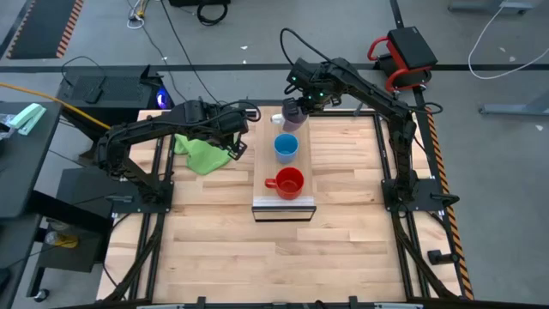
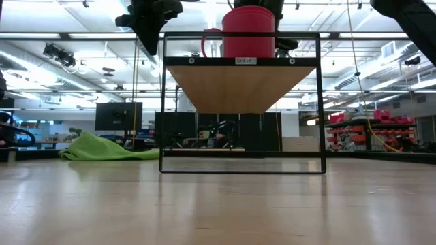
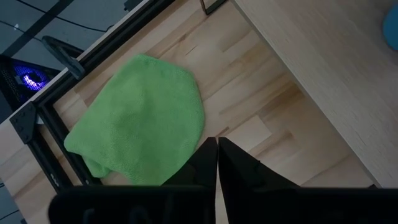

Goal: Stack small to large cups/mugs on shelf
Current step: Put the violet mug on the shelf

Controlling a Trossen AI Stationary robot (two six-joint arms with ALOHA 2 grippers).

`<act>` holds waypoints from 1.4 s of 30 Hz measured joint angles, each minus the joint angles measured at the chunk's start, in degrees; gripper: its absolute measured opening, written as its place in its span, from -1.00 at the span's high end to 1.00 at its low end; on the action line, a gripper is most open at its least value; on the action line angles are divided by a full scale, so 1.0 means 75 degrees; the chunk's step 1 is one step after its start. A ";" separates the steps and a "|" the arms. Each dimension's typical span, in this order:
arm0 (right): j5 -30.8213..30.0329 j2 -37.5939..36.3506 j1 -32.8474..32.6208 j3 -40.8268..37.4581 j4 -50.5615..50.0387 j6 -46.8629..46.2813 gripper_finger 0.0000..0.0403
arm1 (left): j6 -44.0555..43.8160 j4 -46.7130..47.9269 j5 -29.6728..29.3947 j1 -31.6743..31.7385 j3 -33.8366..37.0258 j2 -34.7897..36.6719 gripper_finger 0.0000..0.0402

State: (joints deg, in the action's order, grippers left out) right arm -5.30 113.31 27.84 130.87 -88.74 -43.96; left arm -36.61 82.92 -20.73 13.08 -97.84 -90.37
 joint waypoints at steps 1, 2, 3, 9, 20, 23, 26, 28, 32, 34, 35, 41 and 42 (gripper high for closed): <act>-0.0021 0.0012 -0.0039 0.0000 0.0036 -0.0010 0.94 | 0.0023 -0.0016 0.0000 0.0000 0.0000 0.0000 0.89; -0.0100 0.0025 -0.0066 0.0000 0.0088 -0.0039 0.94 | 0.0034 -0.0025 0.0000 0.0000 0.0000 0.0000 0.90; -0.0168 0.0032 -0.0099 0.0000 0.0176 -0.0080 0.94 | 0.0037 -0.0039 -0.0003 0.0000 0.0000 0.0000 0.91; -0.0187 0.0039 -0.0101 0.0000 0.0248 -0.0285 0.94 | 0.0026 -0.0073 0.0000 0.0000 0.0000 0.0000 0.96; -0.0230 0.0043 -0.0102 -0.0003 0.0312 -0.0353 0.94 | -0.0033 -0.0117 0.0058 -0.0001 0.0000 0.0000 0.88; -0.0227 0.0045 -0.0102 -0.0003 0.0305 -0.0374 0.94 | -0.0033 -0.0226 0.0058 0.0000 0.0000 0.0000 0.92; -0.0239 0.0045 -0.0124 -0.0003 0.0308 -0.0342 0.94 | 0.0027 -0.0636 0.0061 0.0058 0.0000 0.0000 0.95; -0.0232 0.0045 -0.0131 -0.0004 0.0319 -0.0339 0.94 | 0.0062 -0.1007 0.0064 0.0199 0.0000 0.0000 0.95; -0.0224 0.0048 -0.0131 -0.0006 0.0331 -0.0345 0.94 | 0.0438 -0.2031 0.0268 0.0669 -0.0003 -0.0032 0.91; -0.0233 0.0048 -0.0131 -0.0006 0.0373 -0.0342 0.94 | 0.0661 -0.2499 0.0751 0.0954 -0.0003 -0.0066 0.87; -0.0231 0.0048 -0.0134 -0.0006 0.0419 -0.0344 0.94 | 0.0785 -0.2710 0.0978 0.1079 0.0000 -0.0071 0.86; -0.0231 0.0048 -0.0131 -0.0006 0.0522 -0.0373 0.94 | 0.1389 -0.3556 0.1648 0.1499 -0.0003 -0.0287 0.79; -0.0229 0.0048 -0.0131 -0.0006 0.0528 -0.0374 0.94 | 0.1503 -0.3571 0.1667 0.1526 -0.0003 -0.0311 0.77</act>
State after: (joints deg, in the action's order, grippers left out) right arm -7.02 113.67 26.86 130.82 -84.78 -46.76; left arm -25.34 56.14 -8.23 24.53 -97.86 -92.70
